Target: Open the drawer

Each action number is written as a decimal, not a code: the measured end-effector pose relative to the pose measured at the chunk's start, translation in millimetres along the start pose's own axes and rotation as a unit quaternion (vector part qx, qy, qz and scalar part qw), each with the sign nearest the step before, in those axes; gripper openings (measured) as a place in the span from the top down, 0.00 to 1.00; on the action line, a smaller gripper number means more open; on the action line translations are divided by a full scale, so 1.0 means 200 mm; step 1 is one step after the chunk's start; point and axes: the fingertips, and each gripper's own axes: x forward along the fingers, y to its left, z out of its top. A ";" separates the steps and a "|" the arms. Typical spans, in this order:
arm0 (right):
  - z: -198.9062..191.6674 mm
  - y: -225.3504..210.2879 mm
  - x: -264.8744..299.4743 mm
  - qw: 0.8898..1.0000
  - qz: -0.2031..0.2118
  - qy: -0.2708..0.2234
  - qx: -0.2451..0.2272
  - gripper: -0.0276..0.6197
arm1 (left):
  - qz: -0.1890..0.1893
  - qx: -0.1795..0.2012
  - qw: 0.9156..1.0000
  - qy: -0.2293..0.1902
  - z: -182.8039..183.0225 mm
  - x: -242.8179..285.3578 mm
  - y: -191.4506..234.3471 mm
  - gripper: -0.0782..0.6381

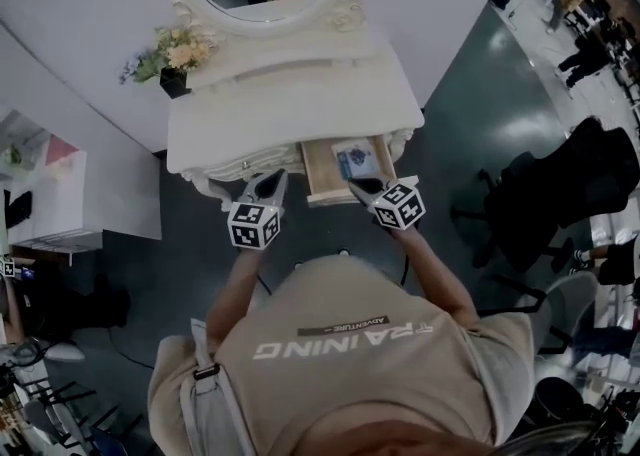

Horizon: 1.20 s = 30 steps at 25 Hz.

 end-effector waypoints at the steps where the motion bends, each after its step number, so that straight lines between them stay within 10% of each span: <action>1: 0.06 -0.01 -0.01 1.000 -0.006 -0.010 -0.009 0.95 | 0.000 0.009 1.000 -0.010 0.06 0.00 0.01 0.89; 9: 0.51 -0.01 -0.13 0.989 -0.052 -0.107 -0.083 0.95 | 0.034 0.061 0.991 -0.116 0.46 -0.11 0.06 0.89; 24: 0.96 0.16 -0.34 0.947 -0.112 -0.242 -0.181 0.95 | 0.022 0.118 0.975 -0.185 0.78 -0.20 0.09 0.89; 30: 0.98 0.08 -0.38 0.940 -0.137 -0.282 -0.138 0.95 | 0.030 0.124 0.975 -0.180 0.74 -0.15 0.12 0.89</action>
